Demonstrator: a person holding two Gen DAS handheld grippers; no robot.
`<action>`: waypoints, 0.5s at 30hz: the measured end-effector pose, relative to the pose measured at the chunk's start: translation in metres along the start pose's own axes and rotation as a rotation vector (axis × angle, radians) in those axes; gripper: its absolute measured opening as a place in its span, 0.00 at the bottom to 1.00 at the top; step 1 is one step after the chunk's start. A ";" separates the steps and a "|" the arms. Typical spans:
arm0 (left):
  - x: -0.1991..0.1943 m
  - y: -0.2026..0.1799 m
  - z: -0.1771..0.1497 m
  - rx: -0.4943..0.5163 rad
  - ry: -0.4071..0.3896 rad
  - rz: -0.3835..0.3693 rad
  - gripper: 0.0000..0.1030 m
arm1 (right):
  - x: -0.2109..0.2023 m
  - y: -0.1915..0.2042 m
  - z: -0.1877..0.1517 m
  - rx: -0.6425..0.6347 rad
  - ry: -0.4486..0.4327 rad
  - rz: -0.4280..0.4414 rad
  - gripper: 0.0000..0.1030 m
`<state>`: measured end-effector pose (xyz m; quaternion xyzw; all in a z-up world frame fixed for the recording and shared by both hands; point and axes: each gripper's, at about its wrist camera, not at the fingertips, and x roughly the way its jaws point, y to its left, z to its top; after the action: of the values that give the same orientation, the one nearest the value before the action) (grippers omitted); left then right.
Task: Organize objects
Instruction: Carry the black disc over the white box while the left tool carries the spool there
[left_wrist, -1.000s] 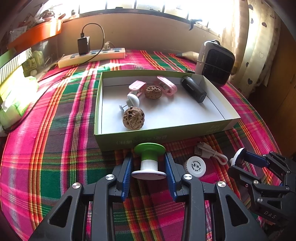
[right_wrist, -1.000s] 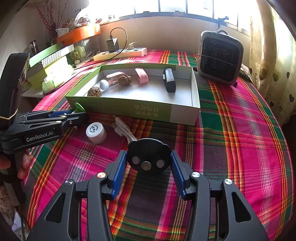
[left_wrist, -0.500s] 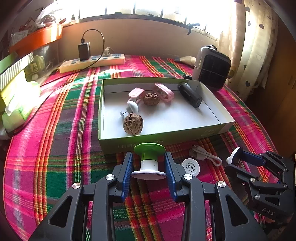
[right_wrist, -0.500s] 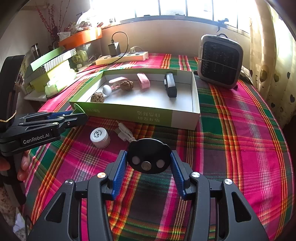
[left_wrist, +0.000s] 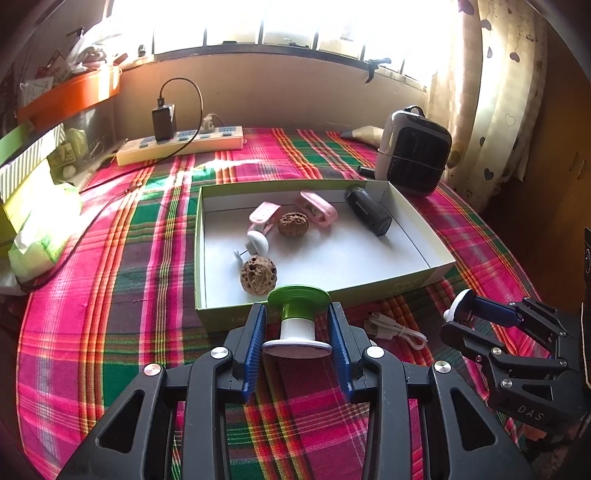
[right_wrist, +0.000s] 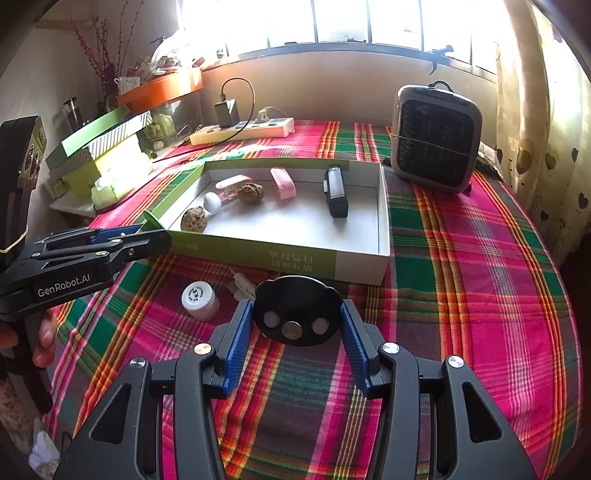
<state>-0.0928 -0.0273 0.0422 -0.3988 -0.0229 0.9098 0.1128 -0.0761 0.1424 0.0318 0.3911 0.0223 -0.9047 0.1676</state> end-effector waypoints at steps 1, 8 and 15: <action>0.000 0.000 0.001 0.001 -0.002 -0.002 0.31 | -0.001 0.000 0.001 0.000 -0.003 0.000 0.47; 0.004 0.000 0.008 0.003 0.000 -0.012 0.31 | -0.001 -0.005 0.011 0.003 -0.017 -0.001 0.47; 0.012 -0.001 0.018 0.009 0.000 -0.020 0.31 | 0.005 -0.009 0.027 0.000 -0.031 -0.003 0.47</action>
<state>-0.1135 -0.0231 0.0462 -0.3982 -0.0228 0.9087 0.1235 -0.1009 0.1448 0.0460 0.3769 0.0202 -0.9110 0.1663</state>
